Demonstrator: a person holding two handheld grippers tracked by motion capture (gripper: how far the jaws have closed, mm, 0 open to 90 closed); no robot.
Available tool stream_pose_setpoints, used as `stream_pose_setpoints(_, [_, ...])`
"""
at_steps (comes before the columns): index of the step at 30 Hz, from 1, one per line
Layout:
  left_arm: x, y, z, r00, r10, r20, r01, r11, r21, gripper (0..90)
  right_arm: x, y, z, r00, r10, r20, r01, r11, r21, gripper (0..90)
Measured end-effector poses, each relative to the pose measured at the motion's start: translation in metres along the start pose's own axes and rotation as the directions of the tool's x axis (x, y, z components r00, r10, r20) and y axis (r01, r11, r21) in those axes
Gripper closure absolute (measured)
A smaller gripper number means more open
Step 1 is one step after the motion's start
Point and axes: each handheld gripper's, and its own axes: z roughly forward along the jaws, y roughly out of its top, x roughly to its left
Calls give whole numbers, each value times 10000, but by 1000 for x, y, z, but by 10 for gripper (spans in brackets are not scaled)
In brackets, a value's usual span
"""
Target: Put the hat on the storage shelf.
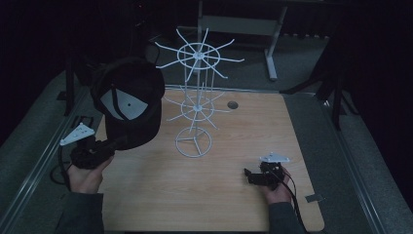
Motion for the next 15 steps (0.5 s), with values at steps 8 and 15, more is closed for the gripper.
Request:
stream_pose_setpoints(8, [-1, 2, -1, 9999, -6, -170, 4, 9999, -134, 865, 0, 0, 0, 10000, -9, 4, 9, 10000, -10, 140])
stream_pose_setpoints(15, [-2, 4, -2, 9993, 13, -379, -23, 9997, -260, 864, 0, 0, 0, 10000, -7, 3, 7, 10000, -10, 139])
